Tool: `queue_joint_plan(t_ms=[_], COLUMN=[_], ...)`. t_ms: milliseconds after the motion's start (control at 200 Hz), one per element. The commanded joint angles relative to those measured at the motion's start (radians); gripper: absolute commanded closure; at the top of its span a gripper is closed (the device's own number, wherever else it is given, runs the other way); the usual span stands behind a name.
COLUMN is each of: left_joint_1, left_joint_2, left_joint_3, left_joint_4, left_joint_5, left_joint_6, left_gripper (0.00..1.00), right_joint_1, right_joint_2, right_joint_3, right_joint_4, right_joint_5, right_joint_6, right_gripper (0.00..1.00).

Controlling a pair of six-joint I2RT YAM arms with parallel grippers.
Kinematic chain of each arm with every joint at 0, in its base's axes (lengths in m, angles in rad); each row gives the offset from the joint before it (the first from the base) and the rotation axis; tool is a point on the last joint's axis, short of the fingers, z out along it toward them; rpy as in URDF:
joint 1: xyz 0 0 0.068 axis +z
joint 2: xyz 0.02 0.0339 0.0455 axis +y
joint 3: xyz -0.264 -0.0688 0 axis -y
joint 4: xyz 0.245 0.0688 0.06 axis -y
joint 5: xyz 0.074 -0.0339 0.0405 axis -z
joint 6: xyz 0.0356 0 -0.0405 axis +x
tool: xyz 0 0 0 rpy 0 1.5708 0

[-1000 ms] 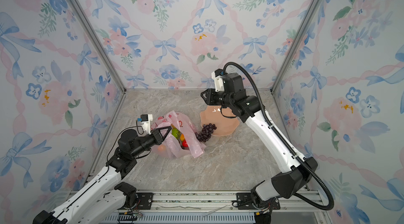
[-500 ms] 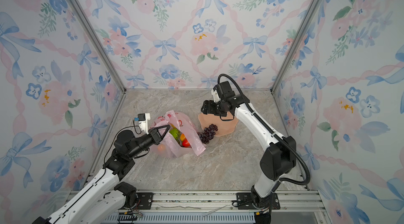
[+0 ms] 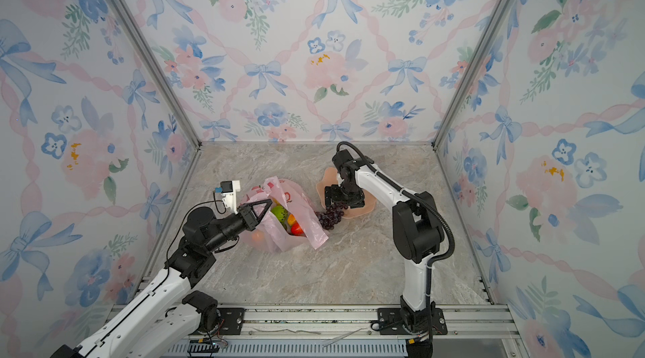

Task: Place the fruits into the plastic bag
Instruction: Pick up the fruit from the center of the table.

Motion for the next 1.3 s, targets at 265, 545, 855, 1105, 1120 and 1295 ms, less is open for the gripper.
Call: queue_joint_plan(t_ms=[265, 545, 855, 1105, 1120, 1295], left_joint_1=[0.011, 0.014, 0.015, 0.017, 0.016, 0.016], left_joint_2=[-0.004, -0.008, -0.009, -0.010, -0.011, -0.017], left_joint_3=[0.023, 0.020, 0.023, 0.025, 0.026, 0.024], left_joint_4=[-0.006, -0.006, -0.008, -0.009, -0.009, -0.012], left_joint_5=[-0.007, -0.010, -0.008, -0.013, -0.013, -0.018], left_joint_6=[0.012, 0.012, 0.010, 0.007, 0.005, 0.004], left_gripper=[1.00, 1.00, 1.00, 1.00, 1.00, 1.00], right_joint_1=[-0.024, -0.046, -0.055, -0.056, -0.057, -0.076], right_joint_2=[0.097, 0.064, -0.112, -0.259, -0.264, -0.314], right_joint_3=[-0.014, -0.042, -0.127, -0.113, -0.110, -0.046], right_joint_4=[0.064, 0.121, 0.294, 0.329, 0.330, 0.314], right_joint_5=[-0.070, -0.066, -0.088, -0.082, -0.084, -0.111], right_joint_6=[0.047, 0.078, 0.115, 0.121, 0.122, 0.135], right_gripper=[0.37, 0.78, 0.90, 0.91, 0.91, 0.91])
